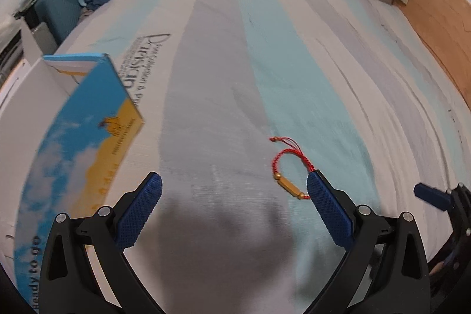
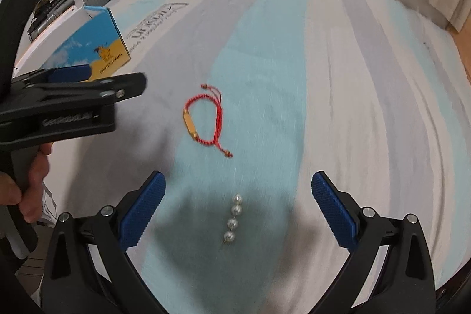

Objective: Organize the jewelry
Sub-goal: 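Move both tools back over the red cord bracelet and pearl string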

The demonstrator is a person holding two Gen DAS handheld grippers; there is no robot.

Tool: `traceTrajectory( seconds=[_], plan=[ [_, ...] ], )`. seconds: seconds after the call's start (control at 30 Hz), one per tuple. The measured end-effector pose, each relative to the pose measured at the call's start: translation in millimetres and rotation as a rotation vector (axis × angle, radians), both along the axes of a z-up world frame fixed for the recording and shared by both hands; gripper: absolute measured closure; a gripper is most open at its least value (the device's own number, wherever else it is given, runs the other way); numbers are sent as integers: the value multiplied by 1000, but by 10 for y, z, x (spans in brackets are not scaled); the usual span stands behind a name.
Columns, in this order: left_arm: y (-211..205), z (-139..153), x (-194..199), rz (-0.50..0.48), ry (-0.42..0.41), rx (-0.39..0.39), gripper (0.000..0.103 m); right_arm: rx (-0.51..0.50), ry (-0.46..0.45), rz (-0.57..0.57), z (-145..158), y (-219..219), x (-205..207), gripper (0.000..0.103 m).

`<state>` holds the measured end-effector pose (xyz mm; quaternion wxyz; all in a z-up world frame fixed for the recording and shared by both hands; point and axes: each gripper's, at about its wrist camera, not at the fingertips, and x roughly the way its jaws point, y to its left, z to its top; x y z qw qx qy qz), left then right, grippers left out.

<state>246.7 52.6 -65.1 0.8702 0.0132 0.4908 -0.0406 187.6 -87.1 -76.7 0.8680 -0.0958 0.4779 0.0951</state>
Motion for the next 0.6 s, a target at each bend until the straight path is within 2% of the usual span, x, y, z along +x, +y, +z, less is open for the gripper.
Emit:
traceTrajectory(
  seconds=[0.17,0.43,0.6],
  plan=[
    [-135,-141,43,-15,9,-4,7,-16,21,5,-194,22,-37,8],
    [-302,-355,128,-29,19,12,8,-6,64,1,-410,-4,-16,15],
    [-395,-501,197,-46,29,-8,15,3,83,3,-541,-23,5,20]
  ],
)
